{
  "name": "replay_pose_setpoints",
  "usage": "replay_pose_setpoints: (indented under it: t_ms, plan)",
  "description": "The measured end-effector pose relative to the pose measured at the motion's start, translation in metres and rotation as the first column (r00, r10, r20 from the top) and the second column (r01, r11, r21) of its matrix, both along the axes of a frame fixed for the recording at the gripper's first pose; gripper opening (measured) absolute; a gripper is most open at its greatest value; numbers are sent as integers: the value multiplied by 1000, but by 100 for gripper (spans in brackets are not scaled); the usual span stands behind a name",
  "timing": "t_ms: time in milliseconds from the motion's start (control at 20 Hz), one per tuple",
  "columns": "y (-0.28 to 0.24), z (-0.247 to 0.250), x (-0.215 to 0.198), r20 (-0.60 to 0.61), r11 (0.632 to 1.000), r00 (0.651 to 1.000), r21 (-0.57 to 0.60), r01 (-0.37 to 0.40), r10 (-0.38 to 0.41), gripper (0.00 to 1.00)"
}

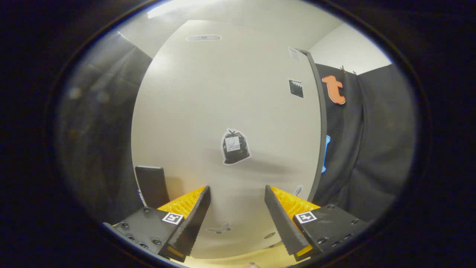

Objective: Open the shoe cabinet door, grab the shoes and put them into the shoe cabinet, then close the shoe cabinet door.

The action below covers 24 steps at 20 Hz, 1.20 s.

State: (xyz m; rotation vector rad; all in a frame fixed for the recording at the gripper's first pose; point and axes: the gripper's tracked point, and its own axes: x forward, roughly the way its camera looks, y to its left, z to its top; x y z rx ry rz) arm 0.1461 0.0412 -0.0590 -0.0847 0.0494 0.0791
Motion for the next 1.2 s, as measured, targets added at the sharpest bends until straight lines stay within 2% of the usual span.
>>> replay_pose_setpoints:
  t_ms: [600, 1200]
  plan:
    - [14, -7, 30, 1, 1000, 1000, 2, 18, -18, 93]
    - [15, -10, 37, -12, 998, 998, 21, 54, -54, 93]
